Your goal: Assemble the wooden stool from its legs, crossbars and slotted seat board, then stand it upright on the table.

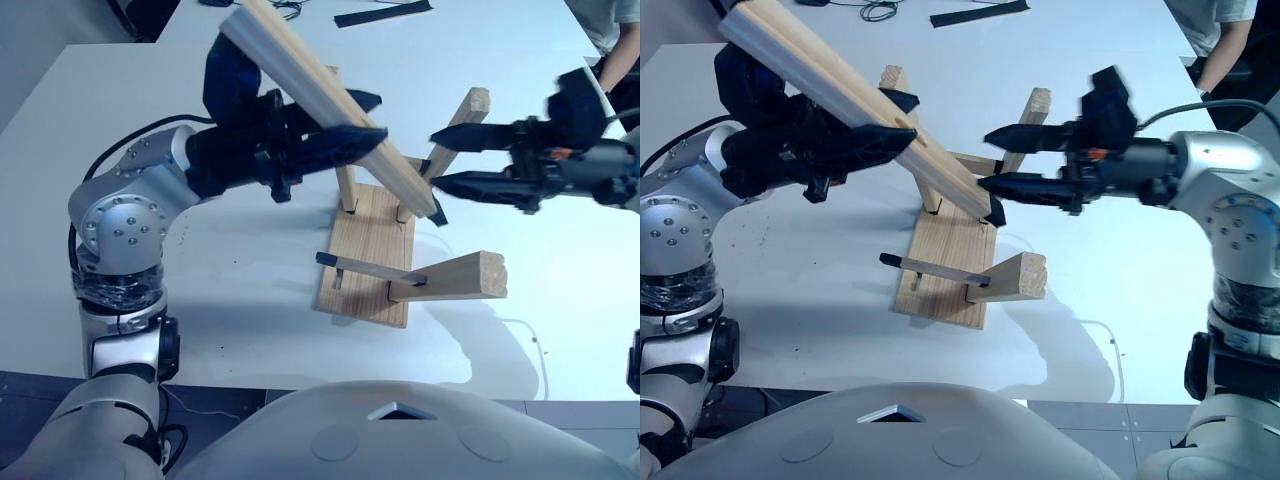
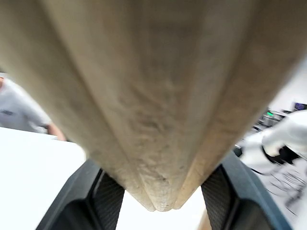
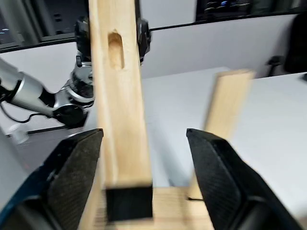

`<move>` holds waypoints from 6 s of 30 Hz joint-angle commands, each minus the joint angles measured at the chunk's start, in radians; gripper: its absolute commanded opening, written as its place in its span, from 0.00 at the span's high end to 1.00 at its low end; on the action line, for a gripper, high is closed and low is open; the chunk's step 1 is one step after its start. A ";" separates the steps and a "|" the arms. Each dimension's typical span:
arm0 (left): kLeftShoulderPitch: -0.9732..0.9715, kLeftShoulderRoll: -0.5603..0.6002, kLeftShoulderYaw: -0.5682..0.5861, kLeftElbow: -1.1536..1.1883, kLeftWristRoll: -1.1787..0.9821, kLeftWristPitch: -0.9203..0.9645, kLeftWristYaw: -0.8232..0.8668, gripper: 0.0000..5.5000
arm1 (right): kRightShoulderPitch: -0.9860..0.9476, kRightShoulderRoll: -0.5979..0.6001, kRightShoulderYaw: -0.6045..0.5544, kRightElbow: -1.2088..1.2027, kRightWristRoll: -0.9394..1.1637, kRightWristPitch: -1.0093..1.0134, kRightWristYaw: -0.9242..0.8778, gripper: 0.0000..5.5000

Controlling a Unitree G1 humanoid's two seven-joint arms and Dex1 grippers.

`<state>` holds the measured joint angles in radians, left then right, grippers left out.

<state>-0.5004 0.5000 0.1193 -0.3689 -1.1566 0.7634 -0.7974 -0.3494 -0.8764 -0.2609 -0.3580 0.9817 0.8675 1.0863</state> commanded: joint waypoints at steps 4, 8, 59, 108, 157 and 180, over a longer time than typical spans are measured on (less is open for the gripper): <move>-0.114 0.031 0.223 0.046 -0.190 -0.021 0.153 0.63 | 0.359 -0.145 -0.162 0.053 -0.138 -0.100 0.184 0.42; -0.119 0.087 0.305 0.065 -0.239 -0.017 0.202 0.63 | 0.605 -0.195 -0.050 -0.017 -0.347 -0.291 0.298 0.42; -0.058 0.245 0.312 0.110 -0.112 0.033 0.071 0.63 | 0.610 0.147 0.502 -0.015 -0.931 -0.565 -0.352 0.42; 0.058 0.349 0.339 0.117 -0.059 0.079 -0.063 0.63 | 0.669 0.292 0.434 -0.240 -0.560 -0.300 -0.442 0.59; 0.492 0.169 -0.054 0.068 0.652 -0.783 -0.433 0.63 | 0.681 -0.051 0.098 -0.138 -0.467 -0.365 -0.022 0.59; 0.481 0.136 -0.140 0.104 0.664 -0.794 -0.439 0.63 | 0.674 -0.036 0.145 -0.140 -0.503 -0.376 -0.033 0.59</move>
<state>-0.0279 0.6307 -0.0066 -0.2657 -0.5098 -0.0229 -1.2367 0.3374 -0.9080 -0.1197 -0.4956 0.4910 0.4987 1.0591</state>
